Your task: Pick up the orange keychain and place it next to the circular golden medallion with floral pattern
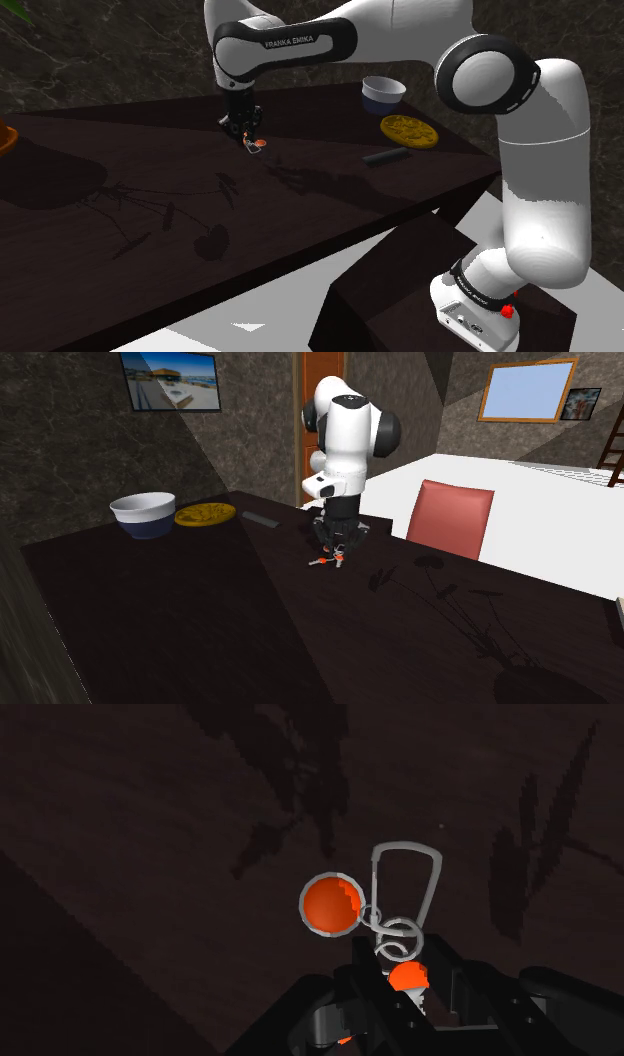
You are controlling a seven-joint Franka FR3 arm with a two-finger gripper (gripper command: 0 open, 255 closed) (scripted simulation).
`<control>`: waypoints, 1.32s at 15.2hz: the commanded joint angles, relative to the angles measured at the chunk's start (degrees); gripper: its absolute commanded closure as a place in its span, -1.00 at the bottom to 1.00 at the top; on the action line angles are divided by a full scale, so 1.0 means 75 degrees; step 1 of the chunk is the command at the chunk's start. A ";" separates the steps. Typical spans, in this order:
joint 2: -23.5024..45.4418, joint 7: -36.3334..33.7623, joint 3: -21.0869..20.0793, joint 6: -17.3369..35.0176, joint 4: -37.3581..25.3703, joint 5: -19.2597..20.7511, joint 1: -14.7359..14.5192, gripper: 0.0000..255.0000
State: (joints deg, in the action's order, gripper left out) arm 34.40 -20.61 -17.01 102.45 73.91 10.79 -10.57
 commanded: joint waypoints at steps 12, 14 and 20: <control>-0.0682 0.1213 0.0218 -0.0051 0.0556 -0.0196 0.1049 1.00; -0.0768 0.1516 0.0290 0.0008 0.0681 -0.0226 0.1296 1.00; -0.0848 0.2431 0.0527 0.0089 0.0780 -0.0288 0.1996 1.00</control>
State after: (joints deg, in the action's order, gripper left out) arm 27.90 -3.76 -13.40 103.36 80.23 8.69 3.48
